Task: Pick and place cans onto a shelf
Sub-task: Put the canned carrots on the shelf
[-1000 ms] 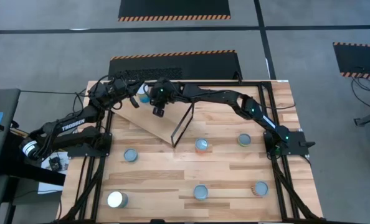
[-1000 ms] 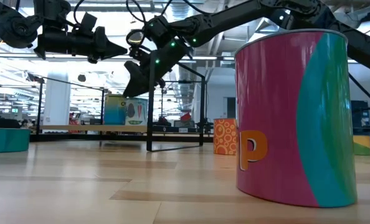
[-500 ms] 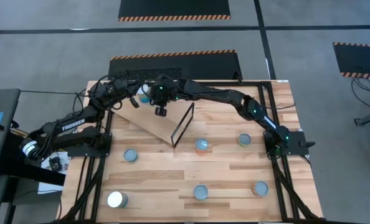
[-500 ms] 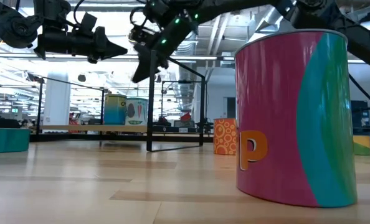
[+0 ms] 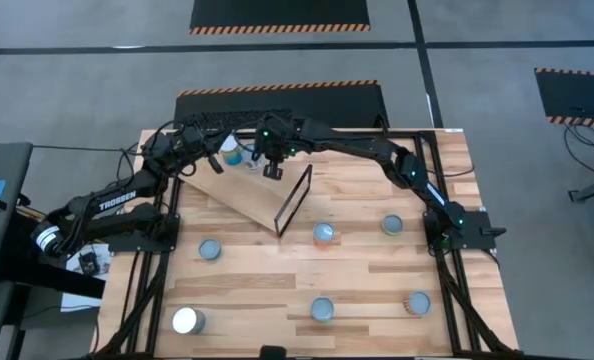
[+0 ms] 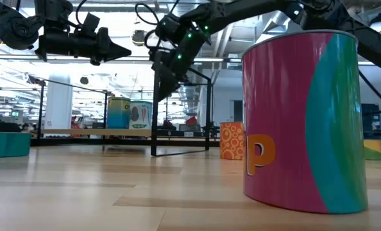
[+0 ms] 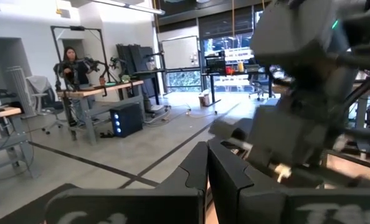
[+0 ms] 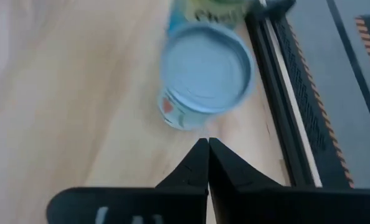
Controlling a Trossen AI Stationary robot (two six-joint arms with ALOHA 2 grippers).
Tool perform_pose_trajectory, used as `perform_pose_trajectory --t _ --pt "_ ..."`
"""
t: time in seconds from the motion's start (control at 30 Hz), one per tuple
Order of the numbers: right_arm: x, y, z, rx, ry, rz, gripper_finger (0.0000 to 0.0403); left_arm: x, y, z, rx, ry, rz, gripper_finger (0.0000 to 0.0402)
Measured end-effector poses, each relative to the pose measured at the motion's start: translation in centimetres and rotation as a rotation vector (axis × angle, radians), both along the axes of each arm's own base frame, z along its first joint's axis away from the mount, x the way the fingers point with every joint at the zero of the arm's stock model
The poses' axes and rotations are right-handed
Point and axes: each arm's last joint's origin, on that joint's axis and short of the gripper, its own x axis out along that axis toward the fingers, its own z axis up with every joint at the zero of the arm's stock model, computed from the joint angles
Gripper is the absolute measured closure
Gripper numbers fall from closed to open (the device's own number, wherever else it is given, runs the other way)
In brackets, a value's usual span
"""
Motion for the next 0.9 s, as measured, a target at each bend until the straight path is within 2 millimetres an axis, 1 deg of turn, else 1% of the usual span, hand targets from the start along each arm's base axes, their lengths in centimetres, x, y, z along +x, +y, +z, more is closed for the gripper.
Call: perform_pose_trajectory --t 0.17,0.23,0.3,0.4,0.47,0.57,0.7,0.9 --pt "0.1 -0.8 -1.1 0.024 -0.030 -0.045 0.0395 0.0 0.0 0.0 -0.003 -0.006 -0.001 0.0400" --pt "0.7 -0.9 -2.2 0.025 -0.036 -0.051 0.0398 0.0 0.0 0.0 -0.004 -0.007 -0.002 0.0400" --pt "0.6 -1.0 -3.0 0.045 -0.003 -0.065 0.0395 0.0 0.0 0.0 -0.003 -0.007 -0.003 0.0400" --pt "0.9 -1.1 -2.5 0.028 -0.063 -0.067 0.0388 0.0 0.0 0.0 -0.004 -0.007 -0.004 0.0400" --pt "0.9 -1.1 -2.5 0.027 -0.080 -0.071 0.0386 0.0 0.0 0.0 -0.003 -0.007 -0.003 0.0400" --pt "1.1 -1.1 -3.0 0.031 -0.077 -0.074 0.0389 0.0 0.0 0.1 -0.002 -0.008 -0.004 0.0400" --pt "1.1 -1.1 -2.7 0.027 -0.096 -0.069 0.0392 0.0 0.0 0.1 -0.003 -0.008 -0.005 0.0400" --pt "1.3 -0.3 -2.5 -0.002 -0.078 -0.019 0.0389 0.0 0.0 0.0 -0.003 -0.007 -0.005 0.0400"
